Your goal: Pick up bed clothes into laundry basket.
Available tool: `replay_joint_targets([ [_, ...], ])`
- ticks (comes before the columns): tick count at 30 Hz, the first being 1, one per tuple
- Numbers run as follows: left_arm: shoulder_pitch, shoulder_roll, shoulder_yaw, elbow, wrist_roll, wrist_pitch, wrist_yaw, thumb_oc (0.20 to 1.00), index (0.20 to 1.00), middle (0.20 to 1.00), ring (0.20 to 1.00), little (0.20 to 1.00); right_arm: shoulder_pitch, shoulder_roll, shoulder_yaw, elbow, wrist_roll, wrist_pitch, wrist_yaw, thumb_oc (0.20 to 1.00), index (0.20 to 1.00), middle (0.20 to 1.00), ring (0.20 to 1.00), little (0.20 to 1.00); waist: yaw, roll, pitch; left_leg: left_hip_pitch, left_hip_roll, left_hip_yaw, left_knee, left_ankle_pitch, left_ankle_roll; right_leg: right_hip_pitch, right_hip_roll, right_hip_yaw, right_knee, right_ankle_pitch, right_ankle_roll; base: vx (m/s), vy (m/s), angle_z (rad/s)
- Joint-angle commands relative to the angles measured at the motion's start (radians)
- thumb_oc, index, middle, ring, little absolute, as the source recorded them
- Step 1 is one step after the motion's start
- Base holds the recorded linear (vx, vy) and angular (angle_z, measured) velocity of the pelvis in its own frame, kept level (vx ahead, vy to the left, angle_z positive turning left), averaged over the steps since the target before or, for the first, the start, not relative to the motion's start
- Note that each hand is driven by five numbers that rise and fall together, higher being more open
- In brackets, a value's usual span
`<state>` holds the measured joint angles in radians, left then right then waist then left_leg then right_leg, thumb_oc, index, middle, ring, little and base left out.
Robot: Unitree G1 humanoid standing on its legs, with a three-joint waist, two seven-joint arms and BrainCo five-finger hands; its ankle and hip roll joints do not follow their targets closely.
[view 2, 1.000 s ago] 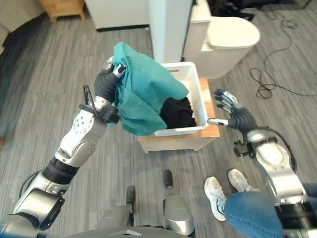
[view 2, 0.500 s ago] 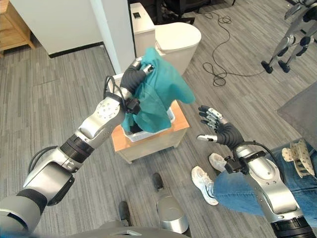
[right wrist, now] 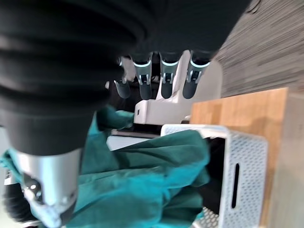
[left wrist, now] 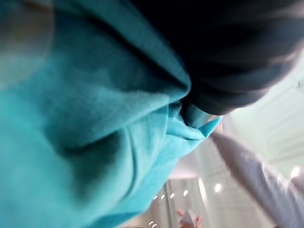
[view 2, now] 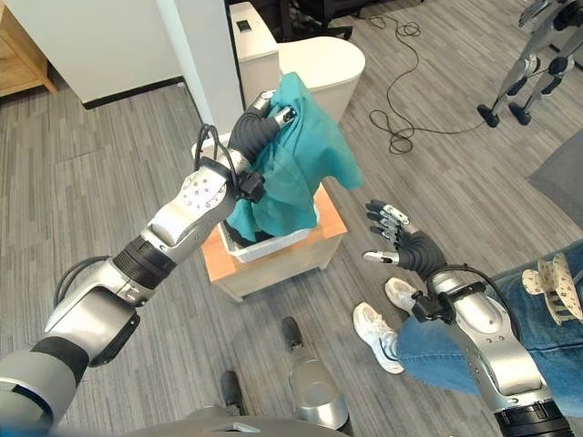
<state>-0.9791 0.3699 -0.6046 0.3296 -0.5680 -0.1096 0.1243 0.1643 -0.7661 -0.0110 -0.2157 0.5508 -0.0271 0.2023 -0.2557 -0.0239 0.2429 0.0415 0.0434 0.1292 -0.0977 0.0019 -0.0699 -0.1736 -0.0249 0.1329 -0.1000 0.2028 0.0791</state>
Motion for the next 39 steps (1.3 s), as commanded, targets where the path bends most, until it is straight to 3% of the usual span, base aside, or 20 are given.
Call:
replay_joint_targets([
  [1, -0.199, 0.048, 0.037, 0.079, 0.008, -0.088, 0.03, 0.2, 0.2, 0.2, 0.2, 0.2, -0.011, 0.017, -0.058, -0.024, 0.026, -0.05, 0.002, 1.0, 1.0, 1.0, 1.0, 1.0, -0.014, 0.01, 0.022, -0.019, -0.026, 0.028, 0.01, 0.02, 0.007, 0.104, 0.01, -0.031, 0.013, -0.161, 0.066, 0.0, 0.0, 0.0],
  [4, -0.234, 0.079, 0.037, 0.1, 0.003, -0.095, 0.034, 0.2, 0.2, 0.2, 0.2, 0.2, 0.001, 0.026, -0.058, -0.02, 0.019, -0.049, 0.007, 1.0, 1.0, 1.0, 1.0, 1.0, -0.019, 0.013, 0.026, -0.023, -0.026, 0.033, 0.01, 0.02, 0.006, 0.096, 0.011, -0.029, 0.013, -0.159, 0.069, 0.01, -0.007, -0.1],
  [11, -0.418, 0.276, -0.018, 0.196, 0.208, -0.091, 0.084, 0.2, 0.2, 0.2, 0.2, 0.2, 0.059, 0.07, -0.069, 0.024, 0.0, -0.049, 0.028, 1.0, 1.0, 1.0, 1.0, 1.0, -0.021, 0.016, 0.035, -0.044, -0.02, 0.073, 0.01, 0.019, 0.0, 0.057, 0.02, -0.007, 0.013, -0.147, 0.086, 0.02, -0.017, -0.14],
  [18, -0.526, 0.36, -0.114, 0.312, 0.391, -0.058, 0.095, 0.2, 0.2, 0.2, 0.2, 0.2, 0.054, 0.086, -0.052, 0.058, 0.01, -0.06, 0.032, 1.0, 1.0, 1.0, 1.0, 1.0, -0.019, 0.008, 0.042, -0.045, -0.013, 0.081, 0.01, 0.017, -0.004, 0.047, 0.027, -0.008, 0.013, -0.145, 0.091, 0.02, -0.008, -0.08],
  [26, -0.564, 0.402, -0.186, 0.39, 0.554, -0.024, 0.11, 0.2, 0.2, 0.2, 0.2, 0.2, 0.063, 0.089, -0.039, 0.081, 0.021, -0.069, 0.039, 1.0, 1.0, 1.0, 1.0, 1.0, -0.022, -0.026, 0.059, -0.067, -0.007, 0.086, 0.01, 0.016, -0.003, 0.021, 0.035, -0.007, 0.013, -0.137, 0.095, 0.0, 0.005, -0.05],
  [31, -0.558, 0.372, -0.193, 0.439, 0.601, -0.012, 0.113, 0.2, 0.2, 0.2, 0.2, 0.2, 0.049, 0.083, -0.024, 0.082, 0.021, -0.079, 0.034, 1.0, 1.0, 1.0, 1.0, 1.0, -0.021, -0.039, 0.068, -0.071, -0.007, 0.08, 0.01, 0.015, 0.0, 0.019, 0.036, -0.01, 0.013, -0.138, 0.094, 0.0, 0.007, -0.02],
  [39, -0.542, 0.34, -0.198, 0.488, 0.681, 0.006, 0.122, 0.2, 0.2, 0.2, 0.2, 0.2, 0.024, 0.084, 0.019, 0.081, 0.021, -0.093, 0.028, 1.0, 1.0, 1.0, 1.0, 1.0, -0.019, -0.088, 0.102, -0.096, -0.005, 0.072, 0.01, 0.017, 0.005, -0.005, 0.039, -0.017, 0.013, -0.129, 0.095, -0.02, 0.005, 0.01],
])
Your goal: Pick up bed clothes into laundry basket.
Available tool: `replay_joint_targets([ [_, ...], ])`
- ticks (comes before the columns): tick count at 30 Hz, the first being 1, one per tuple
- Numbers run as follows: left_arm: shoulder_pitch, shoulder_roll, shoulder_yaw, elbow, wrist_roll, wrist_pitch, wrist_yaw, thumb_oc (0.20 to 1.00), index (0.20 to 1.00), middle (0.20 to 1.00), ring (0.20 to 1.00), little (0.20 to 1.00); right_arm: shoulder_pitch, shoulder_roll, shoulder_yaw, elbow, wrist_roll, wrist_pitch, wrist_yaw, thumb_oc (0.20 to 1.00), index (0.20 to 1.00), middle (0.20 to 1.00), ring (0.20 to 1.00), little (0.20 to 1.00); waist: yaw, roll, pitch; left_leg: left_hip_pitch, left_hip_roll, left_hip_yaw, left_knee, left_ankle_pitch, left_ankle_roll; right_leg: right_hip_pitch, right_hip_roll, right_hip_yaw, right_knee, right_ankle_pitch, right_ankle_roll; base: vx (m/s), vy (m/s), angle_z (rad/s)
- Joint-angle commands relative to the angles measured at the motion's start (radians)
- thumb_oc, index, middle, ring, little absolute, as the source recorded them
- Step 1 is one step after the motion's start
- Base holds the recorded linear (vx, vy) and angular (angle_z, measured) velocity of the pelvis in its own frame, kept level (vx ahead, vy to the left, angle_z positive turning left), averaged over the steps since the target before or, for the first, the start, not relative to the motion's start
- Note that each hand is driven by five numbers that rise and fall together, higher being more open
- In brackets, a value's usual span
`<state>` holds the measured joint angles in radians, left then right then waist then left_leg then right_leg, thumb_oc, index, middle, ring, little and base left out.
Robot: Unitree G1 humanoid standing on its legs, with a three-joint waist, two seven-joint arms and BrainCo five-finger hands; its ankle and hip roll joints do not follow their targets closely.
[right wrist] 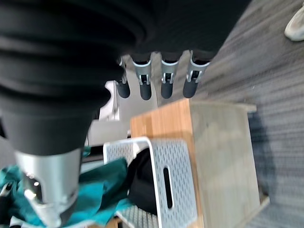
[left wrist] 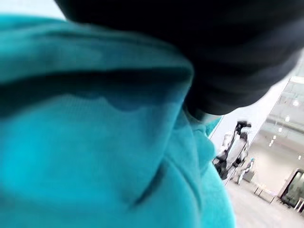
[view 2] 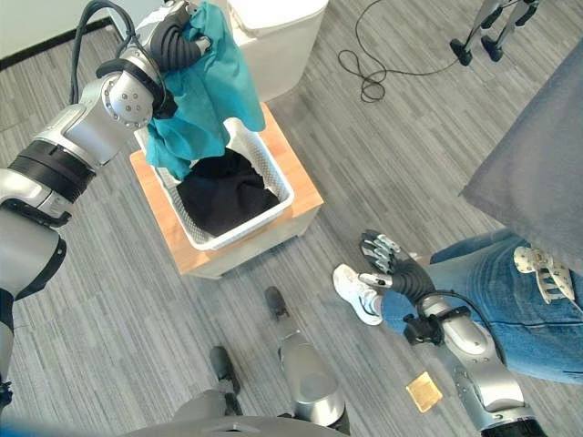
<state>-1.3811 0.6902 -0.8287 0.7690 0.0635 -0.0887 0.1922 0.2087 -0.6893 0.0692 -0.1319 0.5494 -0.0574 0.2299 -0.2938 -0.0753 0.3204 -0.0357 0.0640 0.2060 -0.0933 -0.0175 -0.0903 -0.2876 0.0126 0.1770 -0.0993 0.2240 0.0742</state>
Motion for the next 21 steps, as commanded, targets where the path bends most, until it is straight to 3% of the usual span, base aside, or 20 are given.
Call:
replay_joint_targets([
  [1, -0.133, 0.019, 0.032, 0.05, 0.055, -0.013, 0.056, 0.2, 0.2, 0.2, 0.2, 0.2, -0.012, 0.009, -0.063, -0.002, 0.018, -0.065, 0.001, 1.0, 1.0, 1.0, 1.0, 1.0, 0.021, -0.042, 0.029, -0.02, -0.026, -0.005, 0.006, 0.037, 0.026, 0.107, 0.0, -0.062, 0.012, -0.149, 0.1, 0.0, 0.0, 0.0],
  [4, -0.118, 0.019, 0.048, 0.045, 0.052, -0.008, 0.056, 0.2, 0.2, 0.2, 0.2, 0.2, -0.002, 0.009, -0.064, -0.003, 0.013, -0.065, 0.004, 1.0, 1.0, 1.0, 1.0, 1.0, 0.026, -0.047, 0.032, -0.021, -0.026, -0.007, 0.006, 0.037, 0.027, 0.107, -0.001, -0.063, 0.012, -0.149, 0.1, 0.0, 0.0, 0.0],
  [5, -0.113, 0.008, 0.049, 0.066, 0.075, 0.006, 0.055, 1.0, 1.0, 1.0, 1.0, 1.0, -0.002, 0.006, -0.06, -0.001, 0.011, -0.064, 0.004, 1.0, 1.0, 1.0, 1.0, 1.0, 0.031, -0.052, 0.036, -0.023, -0.027, -0.012, 0.006, 0.039, 0.028, 0.107, -0.002, -0.068, 0.012, -0.148, 0.099, 0.0, 0.0, 0.0],
  [9, -0.126, -0.018, 0.033, 0.069, 0.103, 0.016, 0.047, 1.0, 1.0, 1.0, 1.0, 1.0, -0.013, 0.004, -0.049, 0.003, 0.008, -0.065, 0.005, 1.0, 1.0, 1.0, 1.0, 1.0, 0.037, -0.052, 0.038, -0.021, -0.028, -0.019, 0.006, 0.039, 0.027, 0.112, -0.004, -0.073, 0.012, -0.15, 0.098, 0.0, 0.0, 0.0],
  [15, -0.133, -0.121, 0.022, -0.043, 0.197, 0.042, 0.033, 1.0, 1.0, 1.0, 1.0, 1.0, -0.044, 0.003, -0.029, 0.01, -0.001, -0.06, -0.003, 1.0, 1.0, 1.0, 1.0, 1.0, 0.064, -0.053, 0.035, -0.01, -0.032, -0.046, 0.006, 0.038, 0.032, 0.134, -0.011, -0.096, 0.012, -0.155, 0.093, -0.03, -0.008, 0.08],
  [21, -0.103, -0.157, 0.05, -0.106, 0.174, 0.036, 0.021, 1.0, 1.0, 1.0, 1.0, 1.0, -0.034, 0.002, -0.038, 0.031, -0.012, -0.054, -0.008, 1.0, 1.0, 1.0, 1.0, 1.0, 0.079, -0.06, 0.028, 0.0, -0.035, -0.061, 0.006, 0.039, 0.035, 0.15, -0.015, -0.11, 0.012, -0.155, 0.089, -0.07, -0.007, 0.09],
])
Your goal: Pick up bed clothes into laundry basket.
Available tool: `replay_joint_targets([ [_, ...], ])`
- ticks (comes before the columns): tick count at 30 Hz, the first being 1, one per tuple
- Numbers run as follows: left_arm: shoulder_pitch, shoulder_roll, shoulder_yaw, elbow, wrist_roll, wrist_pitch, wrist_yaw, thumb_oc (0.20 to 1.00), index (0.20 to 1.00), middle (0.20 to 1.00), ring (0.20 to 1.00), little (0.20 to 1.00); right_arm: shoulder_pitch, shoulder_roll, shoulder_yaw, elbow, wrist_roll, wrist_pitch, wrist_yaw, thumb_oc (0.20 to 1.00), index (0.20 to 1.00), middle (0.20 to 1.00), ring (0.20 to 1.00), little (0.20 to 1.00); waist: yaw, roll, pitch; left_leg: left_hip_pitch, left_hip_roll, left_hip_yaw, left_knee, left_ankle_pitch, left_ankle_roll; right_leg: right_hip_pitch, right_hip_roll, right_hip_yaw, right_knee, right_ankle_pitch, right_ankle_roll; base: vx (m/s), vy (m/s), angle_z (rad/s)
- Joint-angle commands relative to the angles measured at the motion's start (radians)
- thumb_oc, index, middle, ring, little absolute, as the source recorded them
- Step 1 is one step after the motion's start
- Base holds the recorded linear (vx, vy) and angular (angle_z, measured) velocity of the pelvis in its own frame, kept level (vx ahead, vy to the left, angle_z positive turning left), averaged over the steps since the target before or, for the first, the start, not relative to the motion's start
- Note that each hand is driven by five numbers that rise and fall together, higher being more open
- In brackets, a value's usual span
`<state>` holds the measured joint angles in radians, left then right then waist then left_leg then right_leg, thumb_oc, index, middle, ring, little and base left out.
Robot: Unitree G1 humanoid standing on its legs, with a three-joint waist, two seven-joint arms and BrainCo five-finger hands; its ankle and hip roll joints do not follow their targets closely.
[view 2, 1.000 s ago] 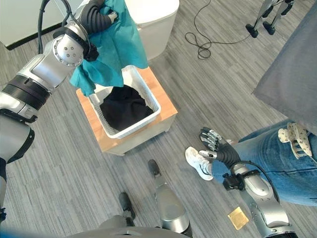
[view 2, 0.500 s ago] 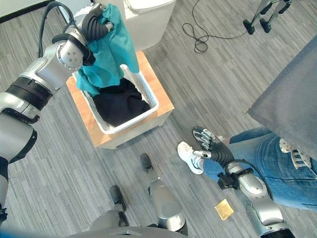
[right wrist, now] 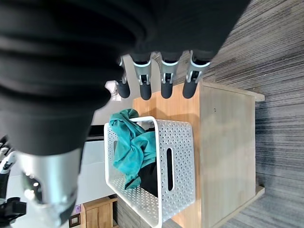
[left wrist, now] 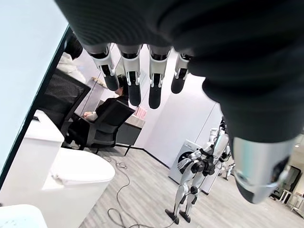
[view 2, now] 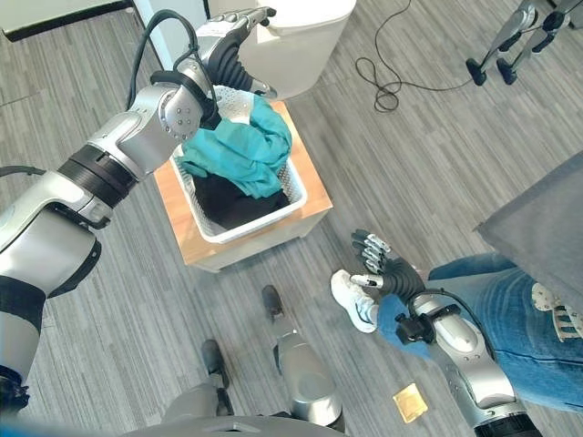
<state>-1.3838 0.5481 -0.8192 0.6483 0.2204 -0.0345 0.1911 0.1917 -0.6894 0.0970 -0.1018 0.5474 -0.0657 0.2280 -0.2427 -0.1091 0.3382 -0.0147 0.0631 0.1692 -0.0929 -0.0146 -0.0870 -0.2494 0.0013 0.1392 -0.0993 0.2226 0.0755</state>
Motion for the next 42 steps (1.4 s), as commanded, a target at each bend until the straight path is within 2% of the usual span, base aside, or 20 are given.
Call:
replay_joint_targets([
  [1, -0.093, -0.015, 0.046, 0.006, 0.009, -0.019, 0.022, 1.0, 1.0, 1.0, 1.0, 1.0, -0.018, 0.001, -0.064, 0.004, -0.011, -0.044, -0.007, 1.0, 1.0, 1.0, 1.0, 1.0, 0.03, -0.026, 0.008, -0.019, -0.034, -0.027, 0.006, 0.036, 0.032, 0.115, -0.005, -0.074, 0.012, -0.154, 0.087, -0.04, -0.009, 0.08],
  [6, 0.02, -0.094, 0.159, -0.154, -0.108, -0.058, 0.047, 1.0, 1.0, 1.0, 1.0, 1.0, -0.03, 0.013, -0.047, 0.033, -0.02, -0.039, -0.011, 1.0, 1.0, 1.0, 1.0, 1.0, 0.052, -0.03, -0.009, -0.009, -0.036, -0.045, 0.006, 0.039, 0.034, 0.137, -0.009, -0.092, 0.012, -0.156, 0.082, -0.05, -0.014, 0.1],
  [13, 0.355, -0.321, 0.229, -0.481, -0.315, -0.098, -0.107, 1.0, 1.0, 1.0, 1.0, 1.0, -0.068, 0.028, -0.065, 0.006, -0.02, -0.033, -0.036, 1.0, 1.0, 1.0, 1.0, 1.0, 0.101, -0.028, -0.037, 0.024, -0.045, -0.087, 0.006, 0.033, 0.045, 0.189, -0.019, -0.118, 0.019, -0.169, 0.065, -0.03, -0.005, 0.15],
  [16, 0.489, -0.255, 0.239, -0.587, -0.453, -0.11, -0.171, 1.0, 1.0, 1.0, 1.0, 1.0, -0.054, 0.036, -0.093, -0.018, -0.027, -0.032, -0.046, 1.0, 1.0, 1.0, 1.0, 1.0, 0.122, -0.012, -0.055, 0.048, -0.049, -0.102, 0.006, 0.028, 0.052, 0.219, -0.024, -0.125, 0.025, -0.182, 0.058, 0.01, 0.008, 0.19],
  [19, 0.767, -0.117, 0.389, -0.743, -0.658, -0.118, -0.182, 1.0, 1.0, 1.0, 1.0, 1.0, -0.027, 0.08, -0.11, -0.031, -0.066, -0.026, -0.054, 1.0, 1.0, 1.0, 1.0, 1.0, 0.181, 0.016, -0.061, 0.077, -0.049, -0.124, 0.007, 0.029, 0.065, 0.22, -0.035, -0.156, 0.115, -0.207, 0.046, -0.03, 0.012, 0.1],
  [21, 0.852, -0.116, 0.431, -0.774, -0.711, -0.121, -0.169, 1.0, 1.0, 1.0, 1.0, 1.0, -0.032, 0.091, -0.099, -0.032, -0.067, -0.026, -0.06, 1.0, 1.0, 1.0, 1.0, 1.0, 0.2, 0.025, -0.051, 0.086, -0.041, -0.132, 0.016, 0.023, 0.067, 0.208, -0.028, -0.165, 0.19, -0.245, 0.047, -0.07, -0.008, 0.12],
  [24, 0.949, -0.107, 0.412, -0.815, -0.814, -0.126, -0.208, 1.0, 1.0, 1.0, 1.0, 1.0, -0.025, 0.118, -0.082, -0.02, -0.052, -0.034, -0.062, 1.0, 1.0, 1.0, 1.0, 1.0, 0.206, 0.043, -0.024, 0.017, -0.05, -0.286, 0.077, 0.051, 0.074, 0.17, 0.041, -0.026, 0.377, -0.341, 0.054, -0.11, -0.106, 0.58],
  [25, 0.949, -0.107, 0.412, -0.815, -0.814, -0.126, -0.208, 1.0, 1.0, 1.0, 1.0, 1.0, -0.024, 0.118, -0.082, -0.02, -0.052, -0.034, -0.062, 1.0, 1.0, 1.0, 1.0, 1.0, 0.206, 0.043, -0.025, 0.017, -0.051, -0.286, 0.077, 0.051, 0.074, 0.17, 0.041, -0.027, 0.378, -0.342, 0.054, -0.14, -0.182, 1.89],
  [26, 0.996, -0.089, 0.397, -0.813, -0.8, -0.123, -0.234, 1.0, 1.0, 1.0, 1.0, 1.0, 0.004, 0.111, -0.088, -0.011, -0.045, -0.042, -0.053, 1.0, 1.0, 1.0, 1.0, 1.0, 0.205, 0.05, -0.045, -0.027, -0.088, -0.419, 0.104, 0.079, 0.063, 0.205, 0.093, 0.115, 0.437, -0.389, 0.05, -0.12, -0.147, 2.08],
  [28, 1.053, -0.063, 0.436, -0.844, -0.827, -0.135, -0.249, 1.0, 1.0, 1.0, 1.0, 1.0, 0.045, 0.11, -0.122, -0.018, -0.027, -0.052, -0.047, 1.0, 1.0, 1.0, 1.0, 1.0, 0.219, 0.063, -0.066, -0.059, -0.134, -0.516, 0.092, 0.131, 0.043, 0.26, 0.116, 0.183, 0.4, -0.433, -0.001, -0.11, -0.122, 2.58],
  [29, 1.054, -0.062, 0.437, -0.846, -0.827, -0.134, -0.249, 1.0, 1.0, 1.0, 1.0, 1.0, 0.046, 0.11, -0.123, -0.018, -0.027, -0.052, -0.047, 1.0, 1.0, 1.0, 1.0, 1.0, 0.216, 0.066, -0.068, -0.062, -0.131, -0.519, 0.09, 0.135, 0.042, 0.259, 0.118, 0.18, 0.395, -0.426, -0.001, -0.23, -0.189, 2.26],
  [30, 1.205, -0.049, 0.554, -0.904, -0.895, -0.129, -0.269, 1.0, 1.0, 1.0, 1.0, 1.0, 0.052, 0.109, -0.14, -0.002, -0.014, -0.064, -0.049, 1.0, 1.0, 1.0, 1.0, 1.0, 0.276, 0.069, -0.072, -0.131, -0.175, -0.574, 0.083, 0.194, 0.017, 0.32, 0.1, 0.1, 0.27, -0.426, -0.039, -0.28, -0.22, 2.11],
  [31, 1.263, -0.044, 0.59, -0.92, -0.911, -0.126, -0.265, 1.0, 1.0, 1.0, 1.0, 1.0, 0.059, 0.112, -0.151, 0.008, -0.021, -0.065, -0.061, 1.0, 1.0, 1.0, 1.0, 1.0, 0.286, 0.073, -0.073, -0.15, -0.186, -0.598, 0.077, 0.217, 0.002, 0.318, 0.097, 0.068, 0.257, -0.423, -0.043, -0.36, -0.265, 2.0],
  [32, 1.333, -0.057, 0.665, -0.92, -0.915, -0.14, -0.231, 1.0, 1.0, 1.0, 1.0, 1.0, 0.052, 0.116, -0.174, 0.017, -0.067, -0.078, -0.113, 1.0, 1.0, 1.0, 1.0, 1.0, 0.308, 0.076, -0.058, -0.18, -0.193, -0.596, 0.094, 0.232, -0.017, 0.31, 0.09, 0.034, 0.256, -0.415, -0.048, -0.29, -0.093, 2.32],
  [33, 1.388, -0.072, 0.724, -0.929, -0.944, -0.14, -0.229, 1.0, 1.0, 1.0, 1.0, 1.0, 0.045, 0.125, -0.205, 0.01, -0.076, -0.086, -0.142, 1.0, 1.0, 1.0, 1.0, 1.0, 0.304, 0.074, -0.048, -0.19, -0.179, -0.518, 0.127, 0.202, -0.007, 0.297, 0.072, -0.009, 0.255, -0.41, -0.042, -0.37, 0.019, 1.93],
  [35, 1.501, -0.142, 0.813, -0.879, -0.96, -0.147, -0.224, 1.0, 1.0, 1.0, 1.0, 1.0, 0.053, 0.195, -0.264, 0.013, -0.016, -0.113, -0.169, 1.0, 1.0, 1.0, 1.0, 1.0, 0.276, 0.047, -0.055, -0.171, -0.097, -0.247, 0.242, 0.091, 0.046, 0.279, 0.002, -0.123, 0.226, -0.374, -0.023, -0.36, 0.077, 1.58],
  [38, 1.559, -0.179, 0.844, -0.867, -0.921, -0.148, -0.201, 1.0, 1.0, 1.0, 1.0, 1.0, 0.075, 0.277, -0.276, 0.022, 0.05, -0.127, -0.18, 1.0, 1.0, 1.0, 1.0, 1.0, 0.262, 0.037, -0.073, -0.141, -0.041, -0.167, 0.323, 0.035, 0.037, 0.288, -0.044, -0.214, 0.189, -0.35, -0.023, -0.18, 0.08, 2.07],
  [40, 1.577, -0.216, 0.909, -0.852, -0.914, -0.17, -0.133, 1.0, 1.0, 1.0, 1.0, 1.0, 0.101, 0.316, -0.249, 0.016, 0.051, -0.124, -0.19, 1.0, 1.0, 1.0, 1.0, 1.0, 0.228, 0.047, -0.101, -0.025, 0.101, -0.034, 0.318, 0.04, 0.009, 0.287, -0.09, -0.358, 0.185, -0.343, -0.027, -0.25, 0.2, 2.07],
  [41, 1.557, -0.23, 0.906, -0.821, -0.869, -0.161, -0.085, 1.0, 1.0, 1.0, 1.0, 1.0, 0.112, 0.338, -0.234, 0.014, 0.09, -0.11, -0.199, 1.0, 1.0, 1.0, 1.0, 1.0, 0.204, 0.065, -0.115, 0.03, 0.129, 0.042, 0.275, 0.022, -0.016, 0.289, -0.12, -0.443, 0.201, -0.352, -0.022, -0.17, 0.173, 2.25],
  [42, 1.557, -0.231, 0.906, -0.821, -0.868, -0.16, -0.084, 1.0, 1.0, 1.0, 1.0, 1.0, 0.111, 0.337, -0.234, 0.015, 0.09, -0.111, -0.199, 1.0, 1.0, 1.0, 1.0, 1.0, 0.2, 0.064, -0.116, 0.027, 0.127, 0.039, 0.27, 0.028, -0.015, 0.288, -0.121, -0.447, 0.198, -0.349, -0.022, -0.13, 0.156, 2.29],
])
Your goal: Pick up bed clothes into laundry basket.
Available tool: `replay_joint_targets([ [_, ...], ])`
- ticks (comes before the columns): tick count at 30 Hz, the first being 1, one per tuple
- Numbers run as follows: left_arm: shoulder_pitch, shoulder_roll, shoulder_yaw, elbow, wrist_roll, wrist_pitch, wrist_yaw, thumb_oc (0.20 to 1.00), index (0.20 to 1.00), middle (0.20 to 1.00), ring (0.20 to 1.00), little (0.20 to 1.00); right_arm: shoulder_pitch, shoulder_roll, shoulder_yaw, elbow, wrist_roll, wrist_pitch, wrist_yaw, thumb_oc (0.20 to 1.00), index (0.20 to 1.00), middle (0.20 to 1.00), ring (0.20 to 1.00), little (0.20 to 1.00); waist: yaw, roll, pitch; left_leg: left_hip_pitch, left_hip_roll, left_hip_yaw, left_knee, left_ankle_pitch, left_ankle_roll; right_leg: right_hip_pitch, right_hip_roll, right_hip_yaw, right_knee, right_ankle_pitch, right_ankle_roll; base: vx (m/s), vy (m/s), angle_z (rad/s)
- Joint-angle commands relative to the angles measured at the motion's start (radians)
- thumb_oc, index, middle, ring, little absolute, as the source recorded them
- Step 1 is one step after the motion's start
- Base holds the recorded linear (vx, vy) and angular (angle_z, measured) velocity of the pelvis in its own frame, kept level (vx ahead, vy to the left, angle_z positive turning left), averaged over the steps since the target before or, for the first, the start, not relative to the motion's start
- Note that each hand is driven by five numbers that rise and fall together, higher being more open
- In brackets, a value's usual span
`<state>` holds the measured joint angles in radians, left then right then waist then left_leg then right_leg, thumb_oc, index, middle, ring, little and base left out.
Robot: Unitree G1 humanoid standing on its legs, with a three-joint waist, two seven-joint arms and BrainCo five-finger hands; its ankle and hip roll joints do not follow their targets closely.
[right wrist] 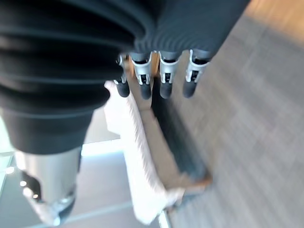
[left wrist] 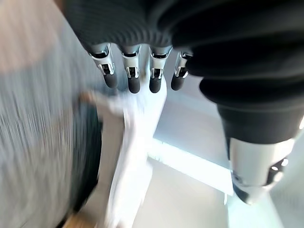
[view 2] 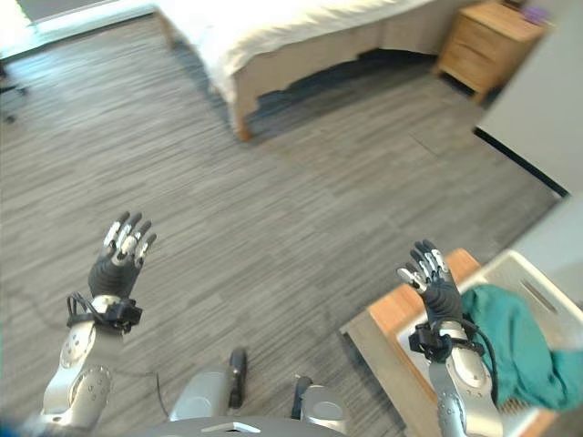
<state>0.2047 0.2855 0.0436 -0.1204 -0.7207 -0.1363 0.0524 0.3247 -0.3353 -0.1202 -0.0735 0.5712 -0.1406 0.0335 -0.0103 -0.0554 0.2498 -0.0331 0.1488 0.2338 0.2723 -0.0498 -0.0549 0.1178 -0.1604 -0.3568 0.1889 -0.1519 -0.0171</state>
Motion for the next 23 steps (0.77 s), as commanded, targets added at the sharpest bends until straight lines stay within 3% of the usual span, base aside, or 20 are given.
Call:
replay_joint_targets([
  [1, -0.041, 0.032, 0.043, -0.05, 0.105, -0.058, 0.073, 1.0, 1.0, 1.0, 1.0, 1.0, -0.017, 0.0, 0.001, -0.006, 0.089, -0.036, -0.01, 1.0, 1.0, 1.0, 1.0, 1.0, -0.042, 0.023, -0.033, 0.065, 0.038, 0.018, -0.133, 0.034, -0.051, -0.071, 0.027, 0.003, -0.078, 0.017, 0.075, -0.04, 0.051, 1.8],
  [2, -0.041, 0.032, 0.043, -0.05, 0.105, -0.058, 0.073, 1.0, 1.0, 1.0, 1.0, 1.0, -0.017, 0.0, 0.001, -0.006, 0.089, -0.036, -0.009, 1.0, 1.0, 1.0, 1.0, 1.0, -0.043, 0.023, -0.033, 0.065, 0.038, 0.018, -0.133, 0.034, -0.051, -0.07, 0.027, 0.003, -0.078, 0.017, 0.075, -0.08, 0.209, 1.51],
  [3, -0.042, 0.025, 0.021, -0.031, 0.146, -0.05, 0.078, 1.0, 1.0, 1.0, 1.0, 1.0, -0.022, 0.011, 0.01, -0.01, 0.097, -0.026, -0.013, 1.0, 1.0, 1.0, 1.0, 1.0, -0.05, 0.053, -0.048, 0.072, 0.001, 0.026, -0.221, 0.032, -0.04, -0.068, 0.016, -0.032, -0.077, 0.031, 0.093, -0.05, 0.16, 1.14],
  [4, -0.042, 0.025, 0.021, -0.031, 0.146, -0.05, 0.078, 1.0, 1.0, 1.0, 1.0, 1.0, -0.022, 0.01, 0.01, -0.01, 0.097, -0.026, -0.013, 1.0, 1.0, 1.0, 1.0, 1.0, -0.052, 0.053, -0.048, 0.073, 0.0, 0.025, -0.225, 0.035, -0.039, -0.068, 0.014, -0.033, -0.077, 0.03, 0.094, -0.04, 0.374, 1.02],
  [5, -0.054, 0.025, 0.004, -0.024, 0.168, -0.042, 0.103, 1.0, 1.0, 1.0, 1.0, 1.0, -0.058, 0.013, 0.03, 0.001, 0.058, -0.026, -0.038, 1.0, 1.0, 1.0, 1.0, 1.0, -0.05, 0.074, -0.041, 0.083, -0.04, -0.032, -0.252, 0.019, -0.003, -0.124, -0.024, -0.018, 0.048, 0.052, 0.109, 0.0, 0.312, 0.84],
  [7, -0.065, 0.04, -0.017, -0.004, 0.208, -0.035, 0.094, 1.0, 1.0, 1.0, 1.0, 1.0, -0.083, 0.041, 0.043, 0.012, 0.054, -0.029, -0.064, 1.0, 1.0, 1.0, 1.0, 1.0, -0.07, 0.076, -0.023, 0.097, -0.063, -0.054, -0.256, 0.012, 0.03, -0.176, -0.047, 0.055, 0.17, 0.093, 0.134, -0.04, 0.287, 0.39],
  [8, -0.072, 0.052, -0.032, 0.008, 0.223, -0.039, 0.103, 1.0, 1.0, 1.0, 1.0, 1.0, -0.1, 0.053, 0.068, 0.025, 0.05, -0.033, -0.076, 1.0, 1.0, 1.0, 1.0, 1.0, -0.087, 0.078, -0.005, 0.105, -0.068, -0.07, -0.261, 0.013, 0.037, -0.219, -0.026, 0.144, 0.224, 0.118, 0.163, -0.1, 0.135, 0.21],
  [9, -0.081, 0.056, -0.037, 0.019, 0.229, -0.044, 0.106, 1.0, 1.0, 1.0, 1.0, 1.0, -0.115, 0.061, 0.09, 0.028, 0.05, -0.032, -0.076, 1.0, 1.0, 1.0, 1.0, 1.0, -0.093, 0.079, -0.002, 0.108, -0.072, -0.081, -0.269, 0.013, 0.038, -0.247, 0.003, 0.221, 0.207, 0.111, 0.17, -0.1, 0.079, 0.28],
  [10, -0.087, 0.058, -0.038, 0.023, 0.222, -0.047, 0.104, 1.0, 1.0, 1.0, 1.0, 1.0, -0.127, 0.062, 0.114, 0.027, 0.045, -0.028, -0.072, 1.0, 1.0, 1.0, 1.0, 1.0, -0.084, 0.083, -0.008, 0.111, -0.072, -0.077, -0.279, 0.014, 0.034, -0.243, 0.007, 0.236, 0.136, 0.11, 0.163, -0.04, 0.011, 0.05],
  [15, -0.058, 0.042, -0.02, 0.032, 0.234, -0.06, 0.104, 1.0, 1.0, 1.0, 1.0, 1.0, -0.136, -0.026, 0.135, 0.042, -0.187, -0.018, -0.073, 1.0, 1.0, 1.0, 1.0, 1.0, -0.042, 0.059, -0.054, 0.109, -0.082, -0.097, -0.284, 0.022, 0.029, -0.155, 0.029, 0.241, -0.052, 0.108, 0.15, 0.04, -0.051, 0.08],
  [18, -0.034, 0.029, -0.047, 0.046, 0.228, -0.039, 0.08, 1.0, 1.0, 1.0, 1.0, 1.0, -0.148, -0.027, 0.135, 0.042, -0.169, -0.019, -0.084, 1.0, 1.0, 1.0, 1.0, 1.0, -0.033, 0.046, -0.092, 0.122, -0.077, -0.095, -0.293, 0.026, 0.023, -0.09, 0.042, 0.219, -0.124, 0.105, 0.141, 0.08, -0.059, 0.1],
  [23, -0.019, 0.028, -0.045, 0.055, 0.248, -0.036, 0.082, 1.0, 1.0, 1.0, 1.0, 1.0, -0.155, -0.023, 0.137, 0.047, -0.16, -0.017, -0.081, 1.0, 1.0, 1.0, 1.0, 1.0, -0.032, 0.039, -0.111, 0.131, -0.078, -0.095, -0.301, 0.025, 0.022, -0.073, 0.044, 0.212, -0.137, 0.105, 0.139, 0.01, -0.002, -0.01],
])
